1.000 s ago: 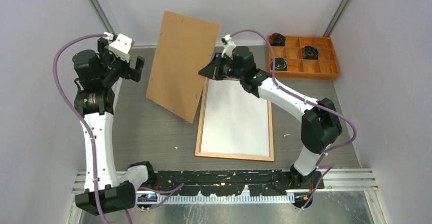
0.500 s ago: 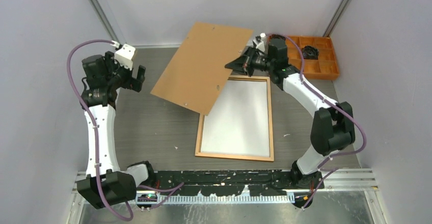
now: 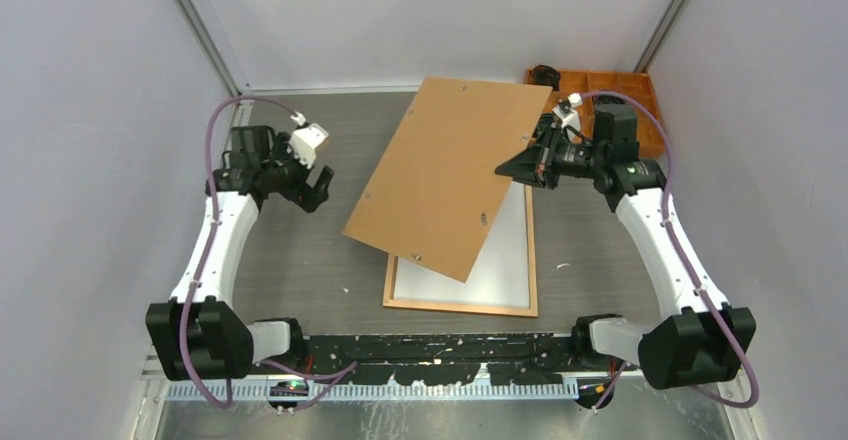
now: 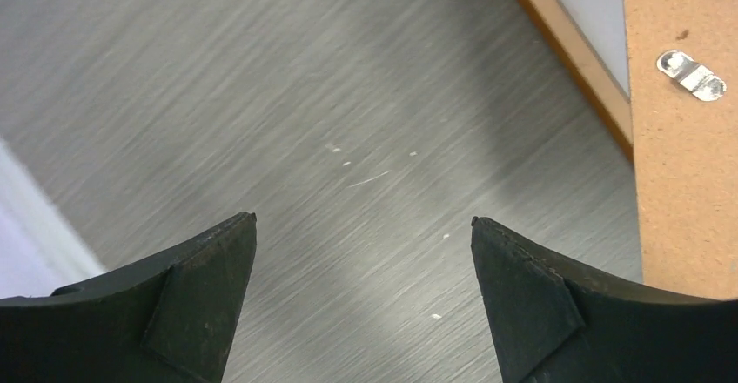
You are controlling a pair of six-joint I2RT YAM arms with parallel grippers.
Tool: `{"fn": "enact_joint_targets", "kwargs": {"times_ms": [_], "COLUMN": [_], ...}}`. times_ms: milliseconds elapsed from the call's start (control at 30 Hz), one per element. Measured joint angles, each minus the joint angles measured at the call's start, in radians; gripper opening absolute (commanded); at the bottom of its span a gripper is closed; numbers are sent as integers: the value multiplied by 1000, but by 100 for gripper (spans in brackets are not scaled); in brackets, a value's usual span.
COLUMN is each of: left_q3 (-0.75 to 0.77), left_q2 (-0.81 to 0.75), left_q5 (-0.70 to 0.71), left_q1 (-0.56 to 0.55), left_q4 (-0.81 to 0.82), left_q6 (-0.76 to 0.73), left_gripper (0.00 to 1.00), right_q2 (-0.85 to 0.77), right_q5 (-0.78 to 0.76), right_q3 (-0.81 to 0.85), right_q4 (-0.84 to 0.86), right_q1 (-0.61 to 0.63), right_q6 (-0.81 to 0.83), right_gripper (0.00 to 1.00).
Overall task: Put the photo into the frame
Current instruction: Turn over the photo frame item on the photo frame.
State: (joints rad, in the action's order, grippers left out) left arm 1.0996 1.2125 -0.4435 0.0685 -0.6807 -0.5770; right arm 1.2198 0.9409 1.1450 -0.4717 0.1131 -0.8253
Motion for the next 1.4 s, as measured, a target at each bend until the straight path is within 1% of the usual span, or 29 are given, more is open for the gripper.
{"fn": "enact_joint_targets", "kwargs": {"times_ms": [167,300,367,500,633,833,1133,1400], "left_q3": [-3,32,75,207,276,299,332,335], "left_q2": [95,241,326,536,664,742,815,818], "left_q5": [27,35,37,43,41,42,41,55], "left_q1": [-160,-267,-298,-349,-377,-416,-428,-428], "left_q4": [7,39,49,82,124,176,217,231], "left_q6": [77,181,221,317,397,466,520,526], "left_gripper": [88,82,80,80,76,65,46,37], "right_q2": [-77,-150,-176,-208,-211,-211,-199,-190], "right_q5": [-21,-61,-70,-100,-137,-170,-171,-154], "right_q3": [-14,-23,-25,-27,-27,-27,-27,-46], "right_q4": [-148,-247,-304,-413,-488,-555,-562,-534], "right_q1": [-70,-82,-82,-80,-80,-80,-80,-80], "right_q6": [58,106,135,182,223,257,274,267], "right_gripper": [1,1,1,1,1,1,1,1]}}
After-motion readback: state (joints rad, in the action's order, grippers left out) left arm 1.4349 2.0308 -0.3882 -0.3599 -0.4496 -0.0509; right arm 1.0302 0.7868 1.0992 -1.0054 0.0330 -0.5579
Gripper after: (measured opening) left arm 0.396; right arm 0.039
